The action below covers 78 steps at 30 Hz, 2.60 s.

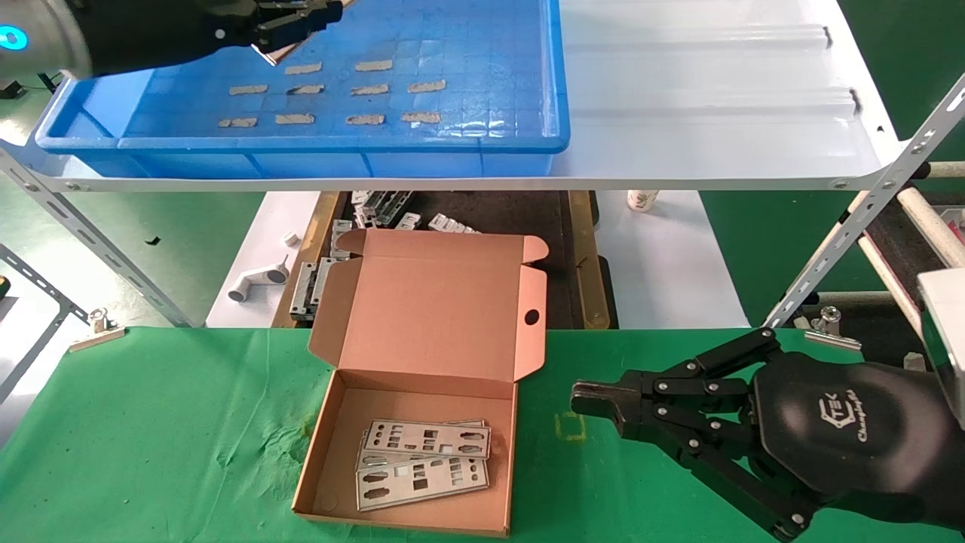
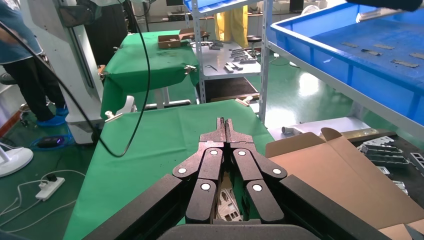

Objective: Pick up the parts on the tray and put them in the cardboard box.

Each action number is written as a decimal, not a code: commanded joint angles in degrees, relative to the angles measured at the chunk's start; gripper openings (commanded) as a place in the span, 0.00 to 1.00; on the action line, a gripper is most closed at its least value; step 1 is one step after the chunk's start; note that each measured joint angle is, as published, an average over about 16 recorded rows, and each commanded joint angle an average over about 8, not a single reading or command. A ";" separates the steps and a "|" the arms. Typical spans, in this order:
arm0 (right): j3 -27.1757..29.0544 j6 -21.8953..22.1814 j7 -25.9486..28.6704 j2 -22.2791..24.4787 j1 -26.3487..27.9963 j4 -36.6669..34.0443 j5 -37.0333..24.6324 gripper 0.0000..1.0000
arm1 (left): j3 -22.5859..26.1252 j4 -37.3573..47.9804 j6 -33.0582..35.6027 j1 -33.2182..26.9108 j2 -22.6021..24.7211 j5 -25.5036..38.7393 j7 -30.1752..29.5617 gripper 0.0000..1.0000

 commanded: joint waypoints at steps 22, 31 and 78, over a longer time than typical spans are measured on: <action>-0.01 0.00 0.00 0.00 0.00 0.00 0.00 0.00 | 14.26 -30.71 27.02 15.88 -12.33 -10.11 12.65 0.00; -0.01 0.00 0.00 0.00 0.00 0.00 0.01 0.00 | 24.42 -33.36 23.25 22.18 -11.01 -9.55 13.97 0.00; -0.02 0.01 -0.01 0.01 0.01 0.00 0.01 1.00 | 20.85 -21.90 17.51 28.82 -4.66 -11.68 15.98 1.00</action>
